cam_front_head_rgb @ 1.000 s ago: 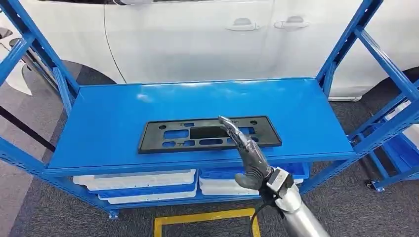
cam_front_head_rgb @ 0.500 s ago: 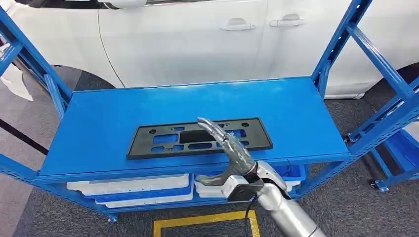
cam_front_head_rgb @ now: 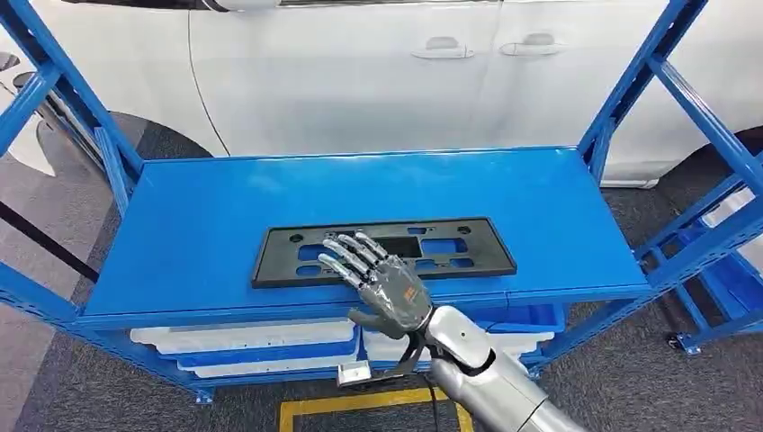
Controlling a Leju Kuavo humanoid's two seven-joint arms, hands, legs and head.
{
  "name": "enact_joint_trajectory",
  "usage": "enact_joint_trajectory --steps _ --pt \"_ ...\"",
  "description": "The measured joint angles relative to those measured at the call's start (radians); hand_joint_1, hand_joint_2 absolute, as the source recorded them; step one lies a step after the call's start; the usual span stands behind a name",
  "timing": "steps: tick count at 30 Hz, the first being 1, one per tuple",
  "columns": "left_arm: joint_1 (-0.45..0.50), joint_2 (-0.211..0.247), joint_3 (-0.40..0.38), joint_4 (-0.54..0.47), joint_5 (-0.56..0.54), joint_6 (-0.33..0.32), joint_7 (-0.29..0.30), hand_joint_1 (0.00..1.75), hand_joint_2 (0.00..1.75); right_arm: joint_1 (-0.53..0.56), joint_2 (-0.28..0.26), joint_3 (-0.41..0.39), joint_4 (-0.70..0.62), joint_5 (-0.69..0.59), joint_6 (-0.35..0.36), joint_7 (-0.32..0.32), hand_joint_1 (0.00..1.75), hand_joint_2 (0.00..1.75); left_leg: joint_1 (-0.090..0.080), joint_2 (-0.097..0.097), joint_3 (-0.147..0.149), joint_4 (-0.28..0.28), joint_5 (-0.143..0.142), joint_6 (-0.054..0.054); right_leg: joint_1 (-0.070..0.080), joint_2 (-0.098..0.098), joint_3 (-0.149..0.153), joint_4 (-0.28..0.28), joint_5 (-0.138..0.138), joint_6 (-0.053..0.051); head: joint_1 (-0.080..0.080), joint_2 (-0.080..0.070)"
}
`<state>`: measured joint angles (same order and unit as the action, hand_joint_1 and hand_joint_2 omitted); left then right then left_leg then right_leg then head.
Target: Take the parts from the cabinet and place them on the table.
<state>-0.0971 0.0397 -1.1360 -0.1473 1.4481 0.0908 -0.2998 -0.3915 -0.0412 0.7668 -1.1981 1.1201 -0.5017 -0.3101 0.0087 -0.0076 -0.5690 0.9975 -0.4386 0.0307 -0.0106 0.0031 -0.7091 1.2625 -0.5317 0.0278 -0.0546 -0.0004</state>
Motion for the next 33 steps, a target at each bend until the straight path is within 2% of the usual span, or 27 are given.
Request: enact_joint_trajectory --steps 2,3,4,5,7,8,9,10,11,12,13,14,15,16,17,18,19,22,24,25,27,28,29,30,31,32,33 --pt "-0.001 -0.001 -0.003 0.000 0.000 -0.001 0.000 0.00 0.00 -0.022 0.010 0.020 0.039 0.039 -0.024 0.016 0.00 1.75 -0.002 0.000 0.008 0.000 -0.003 -0.004 0.003 0.000 0.096 -0.195 0.095 -0.015 0.000 0.000" --pt "-0.002 -0.004 -0.004 0.000 0.000 -0.001 0.000 0.00 0.00 -0.030 0.016 0.026 0.053 0.046 -0.030 0.019 0.00 1.75 -0.001 0.000 0.008 0.000 -0.005 -0.006 0.009 -0.001 0.121 -0.252 0.099 -0.024 0.000 0.000" --pt "-0.004 -0.004 -0.005 0.000 0.000 -0.001 0.000 0.00 0.00 -0.038 0.023 0.032 0.070 0.052 -0.034 0.023 0.00 1.75 -0.007 0.000 0.005 0.002 -0.007 -0.013 0.011 -0.002 0.125 -0.263 0.095 -0.025 0.000 0.000" --pt "-0.004 -0.004 -0.005 0.000 0.000 -0.001 0.000 0.00 0.00 -0.043 0.026 0.038 0.081 0.059 -0.040 0.027 0.00 1.75 -0.005 0.001 0.004 0.002 -0.007 -0.019 0.014 -0.002 0.124 -0.261 0.095 -0.026 0.000 0.000" --pt "-0.004 -0.004 -0.005 0.000 0.000 -0.001 0.000 0.00 0.00 -0.055 0.034 0.047 0.111 0.096 -0.040 0.046 0.00 1.75 -0.001 0.001 0.007 -0.004 -0.006 -0.030 0.016 0.000 0.124 -0.264 0.096 -0.036 0.000 0.000" --pt "-0.005 -0.002 -0.005 0.000 0.000 0.000 0.000 0.00 0.00 -0.065 0.048 0.054 0.130 0.114 -0.038 0.058 0.00 1.75 -0.003 0.001 0.006 0.001 -0.014 -0.036 0.002 -0.002 0.133 -0.281 0.104 -0.042 0.000 0.000" --pt "-0.004 -0.002 -0.005 0.000 0.000 0.000 0.000 0.00 0.00 -0.076 0.059 0.061 0.151 0.125 -0.038 0.067 0.00 1.75 -0.001 0.002 0.000 0.023 -0.030 -0.041 0.004 -0.002 0.139 -0.287 0.105 -0.046 0.000 0.000" --pt "-0.005 -0.002 -0.005 0.000 0.000 0.000 0.000 0.00 0.00 -0.088 0.072 0.068 0.171 0.132 -0.038 0.071 0.00 1.75 0.000 0.002 -0.024 0.078 -0.063 -0.044 0.003 -0.003 0.139 -0.287 0.105 -0.051 0.000 0.000" --pt "-0.007 -0.002 -0.005 0.000 0.000 0.000 0.000 0.00 0.00 -0.096 0.085 0.073 0.192 0.138 -0.038 0.077 0.00 1.75 0.003 0.002 -0.071 0.173 -0.109 -0.050 0.004 -0.003 0.139 -0.287 0.104 -0.053 0.000 0.000" --pt "-0.007 -0.002 -0.005 0.000 0.000 0.000 0.000 0.00 0.00 -0.098 0.090 0.078 0.208 0.140 -0.038 0.079 0.00 1.75 0.005 0.002 -0.114 0.258 -0.142 -0.054 0.006 -0.004 0.139 -0.287 0.104 -0.054 0.000 0.000" --pt "-0.005 -0.002 -0.005 0.000 0.000 0.000 0.000 0.00 0.00 -0.099 0.095 0.082 0.222 0.140 -0.038 0.079 0.00 1.75 0.005 0.002 -0.144 0.312 -0.152 -0.058 0.006 -0.004 0.139 -0.285 0.103 -0.054 0.000 0.000" --pt "-0.001 -0.002 -0.005 0.000 0.000 0.001 0.000 0.00 0.00 -0.100 0.100 0.085 0.235 0.140 -0.038 0.080 0.00 1.75 0.006 0.002 -0.148 0.312 -0.136 -0.060 0.005 -0.004 0.139 -0.284 0.101 -0.053 0.000 0.000" --pt "0.000 -0.001 -0.005 0.000 0.000 0.001 0.000 0.00 0.00 -0.101 0.104 0.087 0.244 0.141 -0.038 0.080 0.00 1.75 0.008 0.002 -0.129 0.264 -0.099 -0.061 0.004 -0.003 0.140 -0.282 0.099 -0.052 0.000 0.000" --pt "0.000 0.000 -0.005 0.001 0.000 0.001 0.000 0.00 0.00 -0.103 0.108 0.088 0.251 0.141 -0.038 0.080 0.00 1.75 0.010 0.002 -0.093 0.186 -0.052 -0.061 0.004 -0.002 0.141 -0.278 0.096 -0.049 0.000 0.000" --pt "-0.001 0.002 -0.005 0.001 0.000 0.001 0.000 0.00 0.00 -0.108 0.113 0.089 0.257 0.141 -0.038 0.080 0.00 1.75 0.012 0.003 -0.043 0.081 -0.001 -0.060 0.003 -0.002 0.143 -0.271 0.090 -0.045 0.000 0.000" --pt "-0.001 0.002 -0.005 0.001 0.000 0.001 0.000 0.00 0.00 -0.111 0.116 0.090 0.262 0.141 -0.038 0.080 0.00 1.75 0.014 0.003 -0.016 0.019 0.005 -0.058 0.004 -0.002 0.141 -0.266 0.084 -0.039 0.000 0.000" --pt "-0.003 0.002 -0.005 0.001 0.000 0.001 0.000 0.00 0.00 -0.115 0.117 0.092 0.267 0.141 -0.038 0.080 0.00 1.75 0.006 0.000 -0.009 0.009 -0.001 -0.049 0.011 0.000 0.135 -0.256 0.081 -0.033 0.000 0.000" --pt "0.001 0.002 -0.005 0.001 0.000 0.001 0.000 0.00 0.00 -0.122 0.125 0.093 0.289 0.139 -0.037 0.078 0.00 1.75 0.004 -0.001 -0.017 0.016 -0.001 -0.030 0.009 0.000 0.134 -0.259 0.084 -0.020 0.000 0.000" --pt "-0.001 0.002 -0.005 0.001 0.000 0.001 -0.001 0.00 0.00 -0.131 0.132 0.093 0.308 0.136 -0.035 0.078 0.00 1.75 0.010 0.000 -0.013 0.006 0.007 -0.017 0.003 0.000 0.126 -0.237 0.063 -0.008 0.000 0.000" --pt "-0.002 0.002 -0.005 0.001 0.000 0.001 -0.002 0.00 0.00 -0.137 0.136 0.093 0.317 0.136 -0.034 0.077 0.00 1.75 0.010 0.001 -0.014 0.006 0.007 -0.011 0.004 -0.001 0.101 -0.182 0.028 -0.004 0.000 0.000" --pt "-0.002 0.002 -0.005 0.001 0.000 0.001 -0.002 0.00 0.00 -0.144 0.142 0.093 0.341 0.131 -0.034 0.077 0.00 1.75 0.009 0.002 -0.015 0.006 0.006 -0.008 0.003 -0.001 0.022 -0.018 -0.047 0.001 0.000 0.000" --pt "-0.002 0.002 -0.005 0.001 0.000 0.001 -0.002 0.00 0.00 -0.144 0.142 0.094 0.352 0.128 -0.036 0.077 0.00 1.75 0.008 0.002 -0.015 0.007 0.005 -0.007 0.003 -0.001 -0.009 0.044 -0.063 0.003 0.000 0.000" --pt "0.000 0.002 -0.005 0.002 0.000 0.001 -0.002 0.00 0.00 -0.144 0.145 0.094 0.367 0.126 -0.038 0.079 0.00 1.75 0.008 0.001 -0.014 0.007 0.005 -0.007 0.003 -0.001 -0.023 0.064 -0.057 0.001 0.000 0.000" --pt "0.000 0.002 -0.006 0.002 0.000 0.000 -0.002 0.00 0.00 -0.146 0.149 0.094 0.379 0.126 -0.040 0.083 0.00 1.75 0.007 0.000 -0.014 0.007 0.005 -0.007 0.003 -0.001 -0.011 0.032 -0.027 -0.001 0.000 0.000" --pt "0.000 0.002 -0.006 0.002 0.000 0.000 -0.002 0.00 0.00 -0.151 0.155 0.094 0.390 0.131 -0.042 0.090 0.00 1.75 0.007 -0.001 -0.012 0.007 0.004 -0.009 0.004 -0.001 0.023 -0.043 0.019 -0.006 0.000 0.000" --pt "0.000 0.002 -0.007 0.002 0.000 0.000 -0.002 0.00 0.00 -0.161 0.162 0.094 0.404 0.140 -0.044 0.100 0.00 1.75 0.006 -0.001 -0.009 0.007 0.003 -0.010 0.005 -0.001 0.071 -0.143 0.068 -0.014 0.000 0.000" --pt "-0.001 0.002 -0.008 0.002 0.000 0.000 -0.002 0.00 0.00 -0.171 0.172 0.095 0.419 0.143 -0.045 0.107 0.00 1.75 0.005 -0.001 -0.007 0.007 0.002 -0.012 0.008 -0.001 0.113 -0.228 0.100 -0.023 0.000 0.000"
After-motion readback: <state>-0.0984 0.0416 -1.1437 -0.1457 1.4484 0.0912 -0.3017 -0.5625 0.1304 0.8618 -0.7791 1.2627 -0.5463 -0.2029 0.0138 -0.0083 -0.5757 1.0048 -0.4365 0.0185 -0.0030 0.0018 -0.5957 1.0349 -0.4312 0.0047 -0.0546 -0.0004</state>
